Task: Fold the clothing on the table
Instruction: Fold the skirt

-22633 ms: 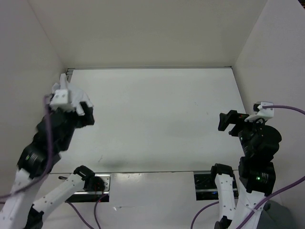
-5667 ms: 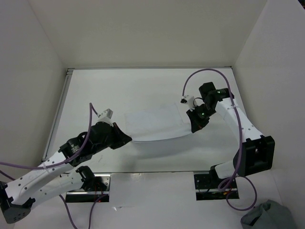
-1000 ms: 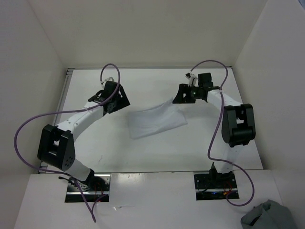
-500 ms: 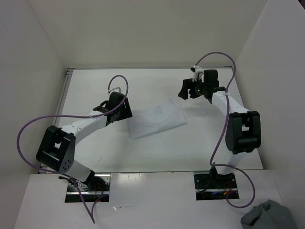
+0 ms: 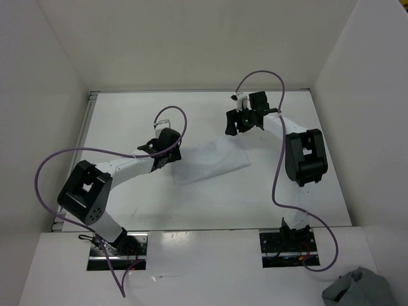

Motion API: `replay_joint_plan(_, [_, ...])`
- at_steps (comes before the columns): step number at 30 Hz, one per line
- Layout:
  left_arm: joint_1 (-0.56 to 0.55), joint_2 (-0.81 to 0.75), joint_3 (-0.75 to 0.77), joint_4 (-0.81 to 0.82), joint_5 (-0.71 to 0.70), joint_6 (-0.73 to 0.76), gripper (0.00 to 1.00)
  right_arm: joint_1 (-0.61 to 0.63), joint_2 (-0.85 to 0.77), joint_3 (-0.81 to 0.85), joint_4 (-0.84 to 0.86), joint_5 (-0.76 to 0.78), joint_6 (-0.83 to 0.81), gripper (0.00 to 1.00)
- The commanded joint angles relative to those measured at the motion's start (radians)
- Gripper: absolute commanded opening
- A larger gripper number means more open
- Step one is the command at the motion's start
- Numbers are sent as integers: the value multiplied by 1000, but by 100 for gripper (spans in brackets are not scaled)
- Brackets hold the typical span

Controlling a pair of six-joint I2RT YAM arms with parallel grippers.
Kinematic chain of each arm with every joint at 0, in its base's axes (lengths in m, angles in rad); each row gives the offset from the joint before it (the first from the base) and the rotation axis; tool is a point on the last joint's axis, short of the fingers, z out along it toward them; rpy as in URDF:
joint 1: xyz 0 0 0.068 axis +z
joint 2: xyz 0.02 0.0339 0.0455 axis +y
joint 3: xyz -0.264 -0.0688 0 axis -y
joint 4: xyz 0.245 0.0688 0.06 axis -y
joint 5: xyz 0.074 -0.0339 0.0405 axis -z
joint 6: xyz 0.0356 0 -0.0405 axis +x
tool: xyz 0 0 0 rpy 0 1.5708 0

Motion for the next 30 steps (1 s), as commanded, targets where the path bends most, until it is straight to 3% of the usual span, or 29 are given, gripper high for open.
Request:
replay_joint_plan(1, [-7, 23, 14, 59, -56, -7, 59, 25, 45, 60, -42, 33, -46, 72])
replay_joint_plan(13, [-16, 154, 24, 97, -86, -17, 52, 25, 106, 103, -60, 42, -74, 71])
replay_joint_plan(30, [24, 134, -19, 222, 32, 26, 52, 44, 181, 191, -117, 4, -94, 68])
